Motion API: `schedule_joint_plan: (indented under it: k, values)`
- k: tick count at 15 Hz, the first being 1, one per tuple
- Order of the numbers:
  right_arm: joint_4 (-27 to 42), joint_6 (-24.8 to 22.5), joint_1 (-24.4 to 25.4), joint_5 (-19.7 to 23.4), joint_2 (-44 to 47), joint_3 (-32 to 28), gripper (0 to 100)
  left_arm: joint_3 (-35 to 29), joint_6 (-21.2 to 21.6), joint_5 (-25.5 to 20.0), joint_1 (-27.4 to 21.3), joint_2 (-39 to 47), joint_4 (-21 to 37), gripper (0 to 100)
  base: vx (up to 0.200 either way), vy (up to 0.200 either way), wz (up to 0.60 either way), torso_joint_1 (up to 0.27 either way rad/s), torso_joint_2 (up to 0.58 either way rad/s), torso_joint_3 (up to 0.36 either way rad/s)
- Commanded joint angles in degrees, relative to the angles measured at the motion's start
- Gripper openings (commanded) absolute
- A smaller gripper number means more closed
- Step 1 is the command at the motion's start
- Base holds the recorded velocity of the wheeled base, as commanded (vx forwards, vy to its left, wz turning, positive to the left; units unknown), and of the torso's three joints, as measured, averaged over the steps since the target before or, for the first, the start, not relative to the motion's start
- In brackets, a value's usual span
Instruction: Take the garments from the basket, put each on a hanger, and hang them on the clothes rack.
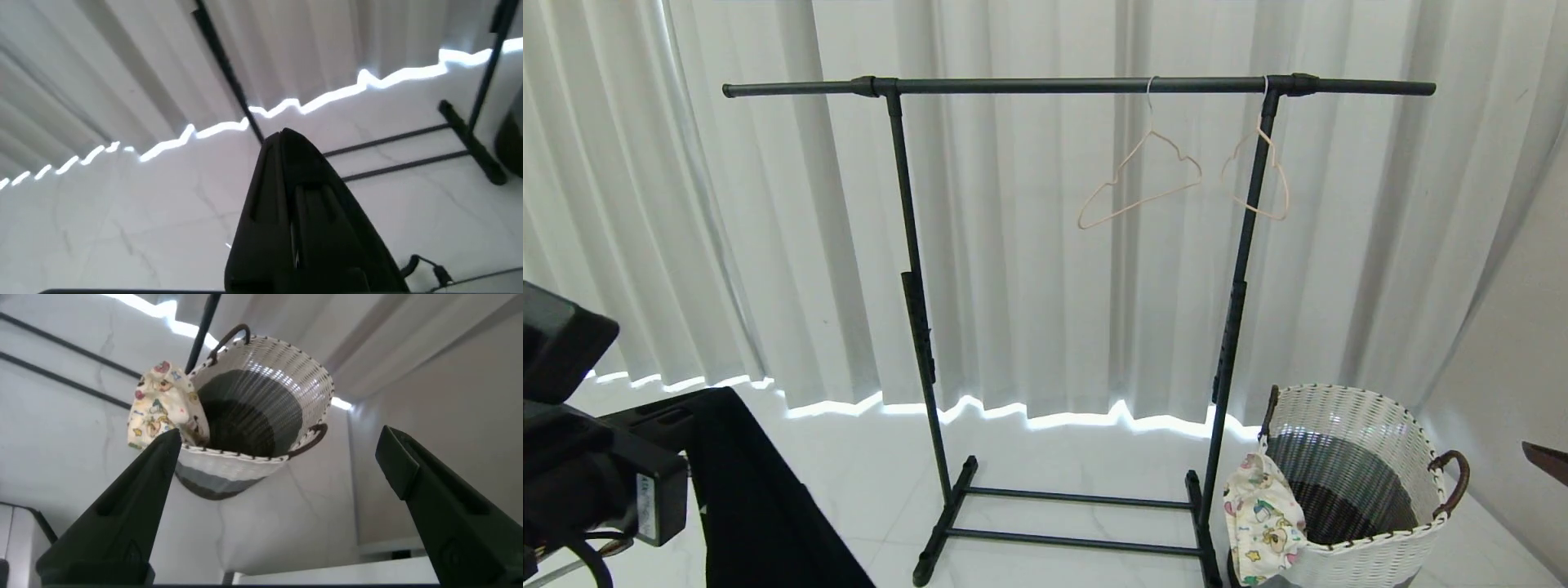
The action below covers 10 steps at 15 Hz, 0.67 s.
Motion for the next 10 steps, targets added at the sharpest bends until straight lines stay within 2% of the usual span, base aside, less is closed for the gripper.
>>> schedule_joint_plan:
  k: [1,4,6,10]
  values:
    - [-0.56,1.62,-0.67,0.27,0.36,0.29,100,1.60,0.01,0.08,2.05,-2.87,-0.01,0,0.000,0.000,0.00,0.000,0.00,0.000]
    - [-2.94,8.47,-0.67,0.71,2.30,0.21,100,3.80,0.89,0.17,2.58,-3.31,0.25,0,0.000,0.000,0.00,0.012,-0.05,-0.033]
    - [-6.01,11.37,-0.76,0.71,4.41,0.21,100,4.85,2.03,0.17,2.58,-2.43,0.25,0,0.000,0.000,0.00,0.093,-0.29,-0.205]
    - [-10.32,12.25,-0.76,0.97,6.78,-0.06,100,4.68,1.85,0.08,2.49,-1.55,0.08,0,0.000,0.000,0.00,0.148,-0.44,-0.278]
